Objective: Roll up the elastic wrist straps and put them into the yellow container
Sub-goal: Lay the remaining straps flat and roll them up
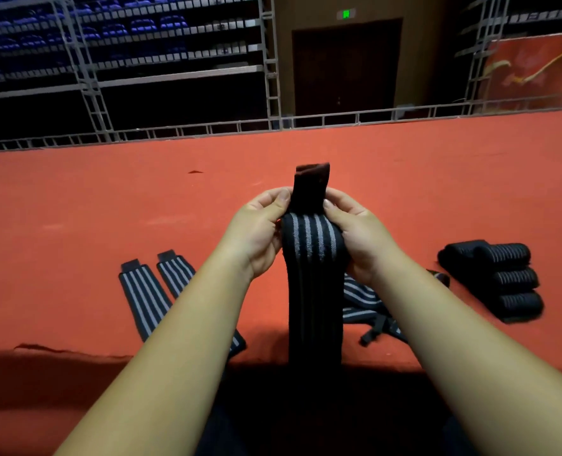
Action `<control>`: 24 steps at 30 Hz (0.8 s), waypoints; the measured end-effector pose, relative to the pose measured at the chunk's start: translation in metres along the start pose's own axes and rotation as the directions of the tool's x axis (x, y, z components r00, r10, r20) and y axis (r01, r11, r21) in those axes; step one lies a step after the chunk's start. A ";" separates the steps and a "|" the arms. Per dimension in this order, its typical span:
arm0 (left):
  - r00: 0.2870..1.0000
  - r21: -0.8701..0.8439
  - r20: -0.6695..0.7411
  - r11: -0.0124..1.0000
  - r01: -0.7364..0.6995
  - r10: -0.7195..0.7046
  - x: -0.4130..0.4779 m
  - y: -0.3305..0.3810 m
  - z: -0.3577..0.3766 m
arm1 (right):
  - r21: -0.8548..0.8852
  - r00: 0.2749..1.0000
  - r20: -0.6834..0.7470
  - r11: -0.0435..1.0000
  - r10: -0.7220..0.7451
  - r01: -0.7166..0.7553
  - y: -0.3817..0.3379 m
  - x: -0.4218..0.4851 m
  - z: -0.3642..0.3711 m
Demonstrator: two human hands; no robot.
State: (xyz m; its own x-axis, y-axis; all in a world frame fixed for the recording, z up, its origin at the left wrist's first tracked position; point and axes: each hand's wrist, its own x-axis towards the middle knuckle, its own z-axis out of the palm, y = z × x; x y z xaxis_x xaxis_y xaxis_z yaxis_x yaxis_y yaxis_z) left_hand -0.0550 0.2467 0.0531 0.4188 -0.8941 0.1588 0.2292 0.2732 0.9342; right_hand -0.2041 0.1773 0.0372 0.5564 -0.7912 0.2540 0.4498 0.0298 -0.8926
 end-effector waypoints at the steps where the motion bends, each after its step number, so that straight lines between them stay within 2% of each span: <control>1: 1.000 0.005 -0.013 1.000 0.005 -0.005 0.002 -0.007 -0.002 | 0.003 1.000 0.000 1.000 0.008 -0.008 0.006 0.002 -0.004; 5: 0.998 0.059 -0.057 0.998 0.024 -0.020 0.012 -0.027 -0.010 | 0.046 0.997 -0.008 0.996 0.072 -0.071 0.023 0.009 -0.014; 9: 0.998 0.110 -0.068 0.994 0.017 -0.010 0.020 -0.044 -0.019 | -0.013 0.993 -0.074 0.996 0.087 -0.088 0.038 0.015 -0.022; 17: 0.989 0.009 -0.148 1.000 0.024 -0.022 0.021 -0.071 -0.022 | -0.103 0.996 -0.068 0.993 -0.057 0.050 0.079 0.027 -0.046; 24: 0.998 0.215 -0.022 0.975 -0.047 0.053 0.021 -0.095 -0.027 | -0.199 0.986 -0.096 0.973 -0.137 0.116 0.100 0.042 -0.056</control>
State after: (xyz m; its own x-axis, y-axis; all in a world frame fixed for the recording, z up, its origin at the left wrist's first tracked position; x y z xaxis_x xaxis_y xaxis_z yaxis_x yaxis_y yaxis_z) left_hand -0.0446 0.2114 -0.0407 0.4498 -0.8703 0.2006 0.0147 0.2318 0.9726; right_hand -0.1748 0.1134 -0.0621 0.4200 -0.8425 0.3374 0.3638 -0.1843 -0.9131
